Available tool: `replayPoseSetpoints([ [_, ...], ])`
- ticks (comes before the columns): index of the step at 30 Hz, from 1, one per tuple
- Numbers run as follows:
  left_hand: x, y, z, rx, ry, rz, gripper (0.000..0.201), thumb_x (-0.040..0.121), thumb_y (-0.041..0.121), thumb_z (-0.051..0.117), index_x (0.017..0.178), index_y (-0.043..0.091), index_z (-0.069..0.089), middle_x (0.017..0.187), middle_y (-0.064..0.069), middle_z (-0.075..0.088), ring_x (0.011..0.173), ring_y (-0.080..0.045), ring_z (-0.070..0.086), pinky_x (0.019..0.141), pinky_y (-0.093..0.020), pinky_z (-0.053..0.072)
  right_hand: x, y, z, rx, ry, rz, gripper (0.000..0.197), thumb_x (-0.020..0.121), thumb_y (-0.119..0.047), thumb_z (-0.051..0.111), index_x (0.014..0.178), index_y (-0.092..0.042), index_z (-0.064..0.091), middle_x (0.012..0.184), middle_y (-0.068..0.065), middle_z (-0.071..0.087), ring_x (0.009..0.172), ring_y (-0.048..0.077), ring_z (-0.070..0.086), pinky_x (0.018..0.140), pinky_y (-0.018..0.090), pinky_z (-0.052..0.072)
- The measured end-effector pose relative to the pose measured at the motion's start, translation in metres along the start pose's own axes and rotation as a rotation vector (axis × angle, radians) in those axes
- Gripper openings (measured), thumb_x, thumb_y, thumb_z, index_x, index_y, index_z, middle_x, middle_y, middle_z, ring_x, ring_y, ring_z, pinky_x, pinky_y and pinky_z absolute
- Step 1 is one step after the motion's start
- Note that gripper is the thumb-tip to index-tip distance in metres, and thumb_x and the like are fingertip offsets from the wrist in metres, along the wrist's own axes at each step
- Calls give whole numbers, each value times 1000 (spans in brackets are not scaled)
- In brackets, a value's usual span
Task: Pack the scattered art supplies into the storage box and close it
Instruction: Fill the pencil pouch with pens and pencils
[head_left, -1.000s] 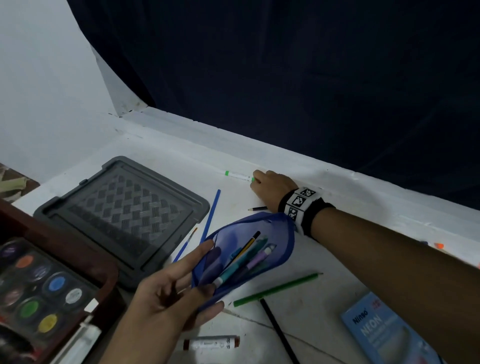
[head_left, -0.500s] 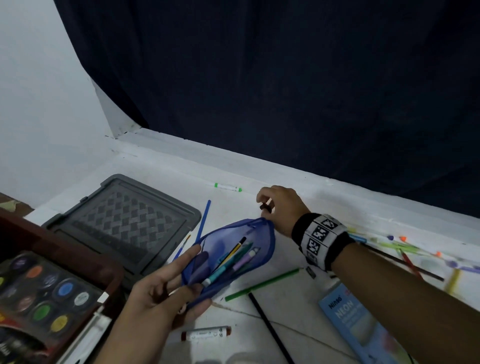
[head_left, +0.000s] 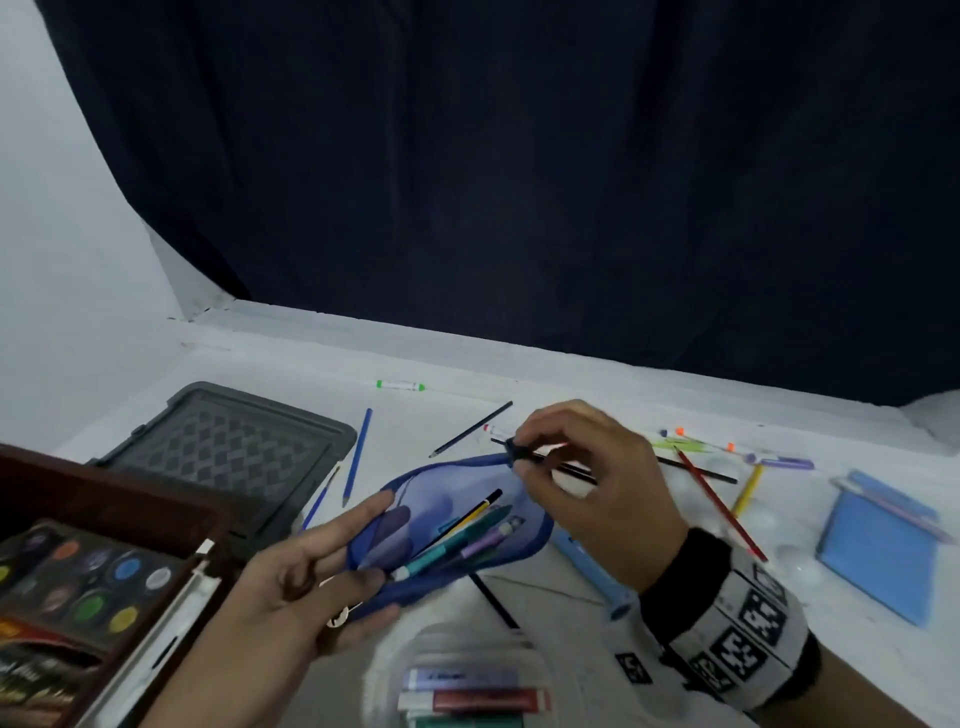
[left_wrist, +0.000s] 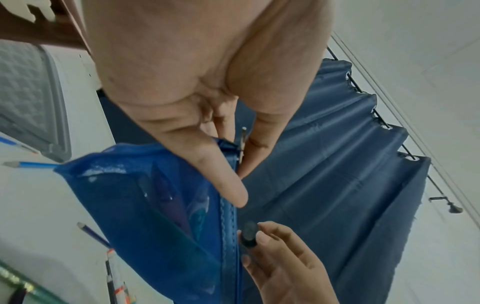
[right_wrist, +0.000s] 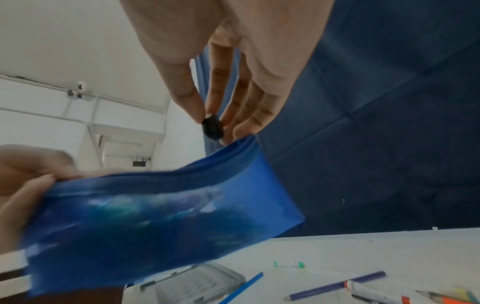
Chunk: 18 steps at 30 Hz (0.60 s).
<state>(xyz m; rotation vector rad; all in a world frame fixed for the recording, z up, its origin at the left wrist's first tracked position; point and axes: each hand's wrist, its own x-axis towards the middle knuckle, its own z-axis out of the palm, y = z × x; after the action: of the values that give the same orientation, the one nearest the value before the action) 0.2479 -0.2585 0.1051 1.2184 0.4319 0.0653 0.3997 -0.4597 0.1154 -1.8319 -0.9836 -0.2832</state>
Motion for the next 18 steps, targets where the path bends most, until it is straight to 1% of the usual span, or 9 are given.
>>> replayPoseSetpoints([
  [3, -14, -3, 9, 5, -66, -50, 51, 89, -14, 54, 117, 24, 73, 115, 3, 75, 100, -13, 73, 65, -25, 59, -35, -13, -1, -100, -87, -60, 9, 88, -9, 71, 94, -15, 68, 101, -7, 64, 96, 5, 60, 82, 22, 48],
  [6, -25, -7, 21, -2, -116, -105, 49, 90, -11, 53, 120, 24, 71, 114, 2, 75, 97, -14, 74, 65, -27, 60, -58, -18, -9, -174, -106, -91, 7, 89, -9, 70, 92, -14, 69, 106, -5, 64, 101, 3, 58, 89, 17, 46],
  [7, -28, -9, 26, 2, -126, -117, 49, 91, -11, 53, 121, 23, 70, 114, 2, 75, 97, -14, 74, 65, -27, 61, -63, -19, -14, -180, -95, -93, 7, 88, -9, 70, 92, -14, 69, 105, -6, 64, 102, 3, 58, 89, 17, 46],
  [10, -39, -17, 41, 19, -149, -132, 47, 92, -10, 52, 123, 22, 68, 113, 3, 75, 96, -13, 74, 65, -27, 61, -76, -24, -34, -212, -12, -96, 5, 89, -11, 66, 92, -15, 69, 103, -8, 62, 101, 6, 58, 87, 22, 46],
  [12, -47, -24, 51, 25, -154, -138, 47, 92, -10, 52, 122, 21, 69, 113, 3, 76, 94, -13, 74, 66, -27, 61, -88, -19, -50, -299, 2, -70, 16, 87, -7, 60, 91, -20, 67, 107, -10, 59, 106, 9, 54, 89, 24, 42],
  [14, -53, -32, 60, 29, -166, -150, 46, 92, -10, 53, 121, 21, 70, 113, 3, 76, 95, -13, 74, 65, -27, 61, -103, -9, -67, -354, -95, 12, 40, 78, 8, 53, 95, -26, 65, 117, -11, 52, 115, 10, 48, 93, 24, 39],
  [15, -57, -37, 65, 25, -171, -157, 46, 91, -11, 53, 121, 21, 70, 113, 3, 75, 97, -13, 74, 64, -28, 60, -114, -3, -75, -352, -176, 62, 50, 73, 13, 50, 98, -29, 64, 122, -14, 49, 120, 7, 45, 95, 20, 38],
  [16, -60, -41, 69, 21, -174, -162, 47, 91, -12, 53, 121, 19, 70, 114, 3, 75, 98, -12, 73, 64, -27, 59, -125, 1, -83, -323, -257, 110, 55, 71, 14, 49, 102, -30, 64, 125, -17, 46, 123, 0, 42, 96, 13, 35],
  [18, -67, -51, 80, 33, -179, -176, 46, 91, -13, 53, 121, 18, 71, 114, 3, 75, 101, -11, 72, 64, -27, 59, -148, 8, -99, -262, -383, 177, 51, 73, 5, 51, 108, -31, 64, 127, -27, 43, 122, -14, 37, 96, 2, 29],
])
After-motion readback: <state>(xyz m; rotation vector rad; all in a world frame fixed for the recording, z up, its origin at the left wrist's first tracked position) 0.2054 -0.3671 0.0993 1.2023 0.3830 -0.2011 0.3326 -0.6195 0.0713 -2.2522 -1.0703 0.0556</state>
